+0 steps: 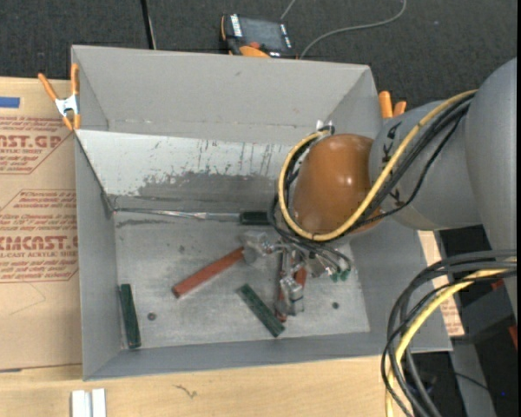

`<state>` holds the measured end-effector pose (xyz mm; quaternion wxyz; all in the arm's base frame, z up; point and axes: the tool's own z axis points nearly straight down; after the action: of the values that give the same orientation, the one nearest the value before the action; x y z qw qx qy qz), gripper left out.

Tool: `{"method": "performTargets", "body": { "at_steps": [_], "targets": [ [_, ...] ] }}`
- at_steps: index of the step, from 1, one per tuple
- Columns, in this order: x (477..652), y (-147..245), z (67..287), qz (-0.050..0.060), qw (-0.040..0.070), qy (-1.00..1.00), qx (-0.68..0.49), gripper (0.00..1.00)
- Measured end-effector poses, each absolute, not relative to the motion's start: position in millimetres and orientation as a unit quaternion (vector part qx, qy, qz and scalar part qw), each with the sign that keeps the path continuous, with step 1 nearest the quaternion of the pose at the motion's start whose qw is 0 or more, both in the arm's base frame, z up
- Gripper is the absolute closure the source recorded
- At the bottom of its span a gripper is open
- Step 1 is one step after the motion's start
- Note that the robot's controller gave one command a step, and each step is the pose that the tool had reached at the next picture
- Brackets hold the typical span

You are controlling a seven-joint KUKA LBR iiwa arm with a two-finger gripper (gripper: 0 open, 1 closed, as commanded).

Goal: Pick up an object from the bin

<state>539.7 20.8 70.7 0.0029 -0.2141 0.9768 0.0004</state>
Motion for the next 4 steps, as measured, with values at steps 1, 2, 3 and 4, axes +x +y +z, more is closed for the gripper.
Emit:
{"method": "performTargets", "body": {
  "at_steps": [1,2,3,4],
  "targets": [
    [576.7,-85.5,70.1,-0.001,0.0,0.973,-0.231,0.0],
    [538.1,-86.6,69.9,0.0,0.0,0.899,-0.437,0.0],
    [538.4,-85.4,69.8,0.002,0.001,0.9,-0.437,1.0],
    [512.2,-33.1,104.2,0.002,0.001,0.887,-0.461,1.0]
  ]
}}
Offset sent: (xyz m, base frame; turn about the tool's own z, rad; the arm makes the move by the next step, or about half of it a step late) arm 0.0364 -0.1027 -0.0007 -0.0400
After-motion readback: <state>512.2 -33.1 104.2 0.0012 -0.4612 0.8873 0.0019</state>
